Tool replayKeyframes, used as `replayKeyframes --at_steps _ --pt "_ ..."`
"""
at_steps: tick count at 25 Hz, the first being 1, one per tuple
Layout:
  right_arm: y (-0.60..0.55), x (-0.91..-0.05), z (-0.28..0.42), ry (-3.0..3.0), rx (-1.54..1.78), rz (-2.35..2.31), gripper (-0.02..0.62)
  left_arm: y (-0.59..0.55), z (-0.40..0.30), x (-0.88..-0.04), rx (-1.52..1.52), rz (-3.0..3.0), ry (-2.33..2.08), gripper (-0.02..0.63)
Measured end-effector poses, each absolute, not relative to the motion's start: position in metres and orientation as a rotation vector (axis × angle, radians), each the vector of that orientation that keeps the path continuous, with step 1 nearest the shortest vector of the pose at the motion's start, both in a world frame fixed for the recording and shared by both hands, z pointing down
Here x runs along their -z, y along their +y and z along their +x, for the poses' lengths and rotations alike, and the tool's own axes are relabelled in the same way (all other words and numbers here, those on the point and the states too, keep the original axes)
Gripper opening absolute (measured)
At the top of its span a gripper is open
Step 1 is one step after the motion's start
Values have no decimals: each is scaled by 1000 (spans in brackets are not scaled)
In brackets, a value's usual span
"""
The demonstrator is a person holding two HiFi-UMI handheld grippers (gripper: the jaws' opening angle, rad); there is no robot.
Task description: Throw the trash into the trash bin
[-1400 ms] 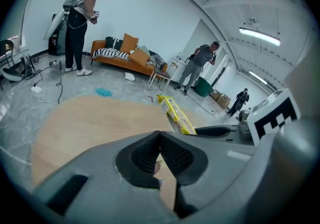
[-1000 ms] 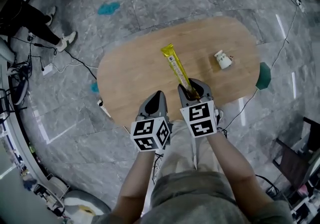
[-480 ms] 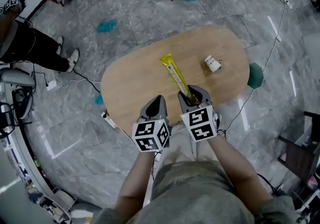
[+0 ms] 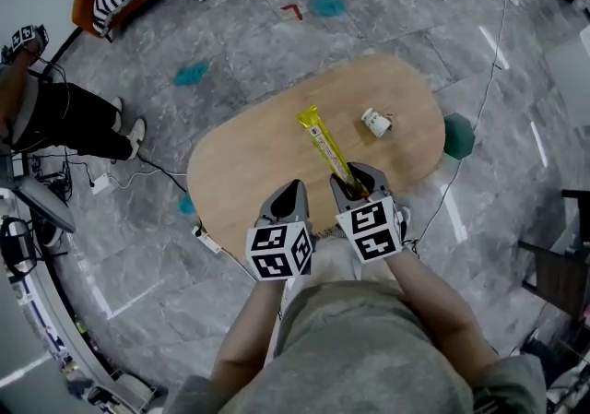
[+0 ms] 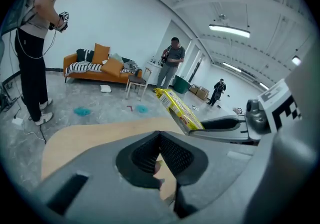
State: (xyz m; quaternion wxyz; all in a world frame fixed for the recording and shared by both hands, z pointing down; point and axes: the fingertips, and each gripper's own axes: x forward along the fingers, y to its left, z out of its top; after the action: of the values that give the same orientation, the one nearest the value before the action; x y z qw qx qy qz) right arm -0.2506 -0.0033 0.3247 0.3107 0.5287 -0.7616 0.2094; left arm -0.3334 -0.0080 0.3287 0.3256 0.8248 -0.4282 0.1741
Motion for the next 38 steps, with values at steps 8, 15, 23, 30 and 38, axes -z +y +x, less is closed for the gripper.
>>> replayKeyframes --at_steps 8,15,23,30,38 --pt "0 -310 -219 -2023 -520 1419 135 -10 -300 -311 -456 2210 -1109 0" --pt "9 -301 -184 -2029 -501 1420 135 -3 -266 -303 -459 2227 -1111 0" --pt "24 -291 -133 -2032 -497 1439 135 7 -208 -292 -468 2256 -1080 0" --pt "38 -285 -77 -2014 -522 1493 135 15 -149 -282 -494 2303 -1030 0" --pt "53 -282 -18 -1982 -557 1572 135 27 -92 -279 -523 2343 -977 0"
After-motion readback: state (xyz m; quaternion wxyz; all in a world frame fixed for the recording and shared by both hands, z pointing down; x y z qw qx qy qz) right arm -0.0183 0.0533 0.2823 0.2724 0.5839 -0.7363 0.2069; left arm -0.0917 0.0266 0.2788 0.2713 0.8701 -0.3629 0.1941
